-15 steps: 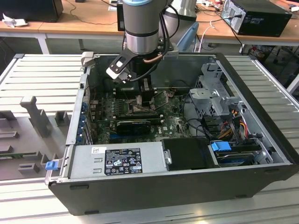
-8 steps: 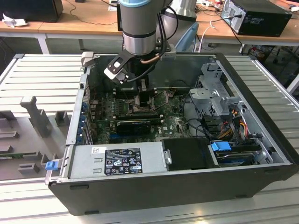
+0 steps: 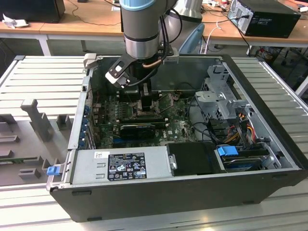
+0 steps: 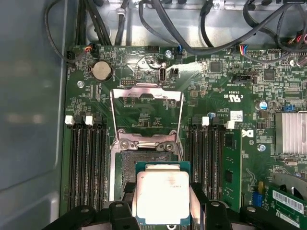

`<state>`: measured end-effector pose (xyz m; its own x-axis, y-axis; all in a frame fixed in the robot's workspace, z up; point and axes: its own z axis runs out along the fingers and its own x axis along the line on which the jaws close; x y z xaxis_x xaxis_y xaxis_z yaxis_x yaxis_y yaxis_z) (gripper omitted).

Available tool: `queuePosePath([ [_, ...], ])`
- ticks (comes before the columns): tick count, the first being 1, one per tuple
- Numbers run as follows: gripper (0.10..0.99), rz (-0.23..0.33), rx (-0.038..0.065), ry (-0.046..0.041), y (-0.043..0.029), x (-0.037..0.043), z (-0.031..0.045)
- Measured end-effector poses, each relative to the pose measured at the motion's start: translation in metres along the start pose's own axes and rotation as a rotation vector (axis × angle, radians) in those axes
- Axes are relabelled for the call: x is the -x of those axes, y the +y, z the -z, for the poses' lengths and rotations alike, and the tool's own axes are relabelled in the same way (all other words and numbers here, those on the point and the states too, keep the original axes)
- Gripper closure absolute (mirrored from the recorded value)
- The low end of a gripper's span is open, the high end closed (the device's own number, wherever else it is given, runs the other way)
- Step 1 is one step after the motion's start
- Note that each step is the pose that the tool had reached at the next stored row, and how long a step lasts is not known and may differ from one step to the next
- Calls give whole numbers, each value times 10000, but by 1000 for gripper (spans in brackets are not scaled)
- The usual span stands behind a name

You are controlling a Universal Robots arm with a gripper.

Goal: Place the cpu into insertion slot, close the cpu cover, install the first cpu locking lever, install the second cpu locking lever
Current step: 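Place the cpu into insertion slot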

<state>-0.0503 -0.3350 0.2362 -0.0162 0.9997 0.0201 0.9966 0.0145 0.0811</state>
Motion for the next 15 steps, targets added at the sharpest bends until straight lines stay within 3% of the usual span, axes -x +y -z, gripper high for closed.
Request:
queuePosePath([
  [12, 557, -17, -78, -1, -17, -21, -150],
  [15, 557, -323, -75, -24, -20, -21, -168],
])
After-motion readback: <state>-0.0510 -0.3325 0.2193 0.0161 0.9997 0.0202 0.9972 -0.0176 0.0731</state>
